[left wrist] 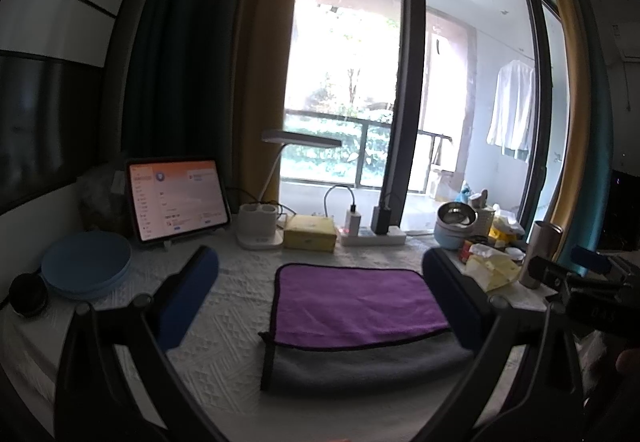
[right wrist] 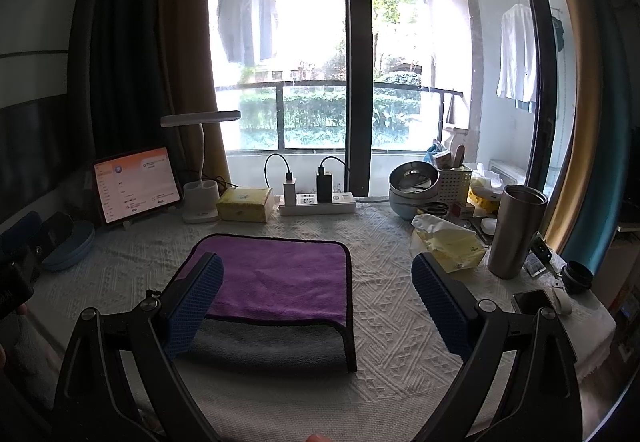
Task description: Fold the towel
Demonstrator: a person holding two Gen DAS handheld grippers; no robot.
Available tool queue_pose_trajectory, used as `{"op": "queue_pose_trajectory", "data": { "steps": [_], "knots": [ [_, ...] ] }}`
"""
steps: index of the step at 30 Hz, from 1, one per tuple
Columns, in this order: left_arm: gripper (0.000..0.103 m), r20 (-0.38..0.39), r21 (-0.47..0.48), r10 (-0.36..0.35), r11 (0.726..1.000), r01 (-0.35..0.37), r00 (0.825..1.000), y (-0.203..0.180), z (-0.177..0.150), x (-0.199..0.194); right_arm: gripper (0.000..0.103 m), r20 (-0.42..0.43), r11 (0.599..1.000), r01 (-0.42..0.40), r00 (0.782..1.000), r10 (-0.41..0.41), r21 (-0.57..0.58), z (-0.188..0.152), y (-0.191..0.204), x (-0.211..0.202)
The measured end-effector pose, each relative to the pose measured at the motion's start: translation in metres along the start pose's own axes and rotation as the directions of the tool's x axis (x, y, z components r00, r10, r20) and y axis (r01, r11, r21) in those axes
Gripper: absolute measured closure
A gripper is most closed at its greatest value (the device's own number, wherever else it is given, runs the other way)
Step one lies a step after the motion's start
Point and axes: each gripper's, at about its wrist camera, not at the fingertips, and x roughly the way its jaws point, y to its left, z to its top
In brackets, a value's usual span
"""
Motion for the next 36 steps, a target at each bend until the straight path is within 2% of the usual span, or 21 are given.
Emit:
{"op": "queue_pose_trajectory", "data": {
  "steps": [24,30,36],
  "knots": [
    [0.0,-0.023,0.014,0.01,1.0,-0.009,1.0,0.0,0.0,0.004,0.005,-0.016,1.0,-0.01,1.0,0.01,0.005,-0.004,-0.004,0.008],
    [0.0,-0.078,0.03,0.025,0.999,-0.023,0.997,0.0,-0.01,0.025,0.005,-0.056,1.0,-0.011,0.998,0.012,0.017,-0.015,-0.013,0.025],
    [0.0,-0.177,0.053,0.048,0.998,-0.04,0.983,0.005,-0.031,0.06,0.005,-0.131,1.0,0.007,0.991,-0.004,0.021,-0.031,-0.024,0.058]
  ]
}}
